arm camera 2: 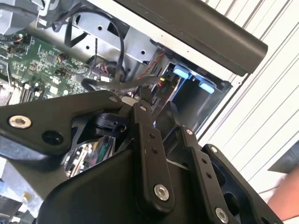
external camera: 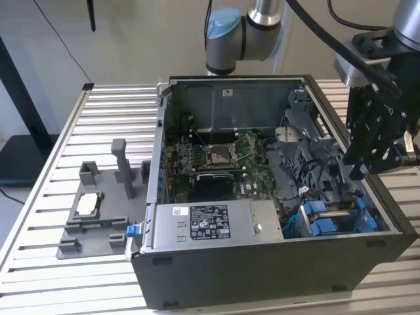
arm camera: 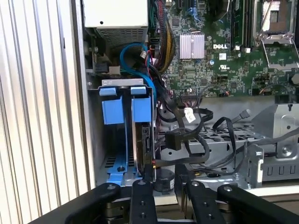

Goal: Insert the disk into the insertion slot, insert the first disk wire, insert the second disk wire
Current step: 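Insert the first disk wire, then insert the second disk wire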

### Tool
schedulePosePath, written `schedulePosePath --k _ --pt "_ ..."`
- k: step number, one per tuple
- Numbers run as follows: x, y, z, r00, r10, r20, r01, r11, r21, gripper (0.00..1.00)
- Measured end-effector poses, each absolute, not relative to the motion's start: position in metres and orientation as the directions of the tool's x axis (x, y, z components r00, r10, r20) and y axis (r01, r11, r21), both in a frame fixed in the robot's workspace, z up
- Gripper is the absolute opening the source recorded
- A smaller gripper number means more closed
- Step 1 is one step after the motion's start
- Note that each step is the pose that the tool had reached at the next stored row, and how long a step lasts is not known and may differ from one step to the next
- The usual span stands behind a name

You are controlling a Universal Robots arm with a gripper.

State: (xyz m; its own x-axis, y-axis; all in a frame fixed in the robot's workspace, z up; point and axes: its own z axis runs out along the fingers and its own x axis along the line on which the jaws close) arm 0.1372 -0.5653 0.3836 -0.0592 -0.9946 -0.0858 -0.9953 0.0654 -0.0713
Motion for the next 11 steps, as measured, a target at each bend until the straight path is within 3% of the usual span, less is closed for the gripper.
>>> schedulePosePath --k 4,11 --pt "0.131 -0.562 0.385 -0.059 -0.995 -0.085 -0.995 0.066 -0.076 0.33" --pt "0.13 -0.55 0.386 -0.059 -0.997 -0.044 -0.995 0.063 -0.075 0.33"
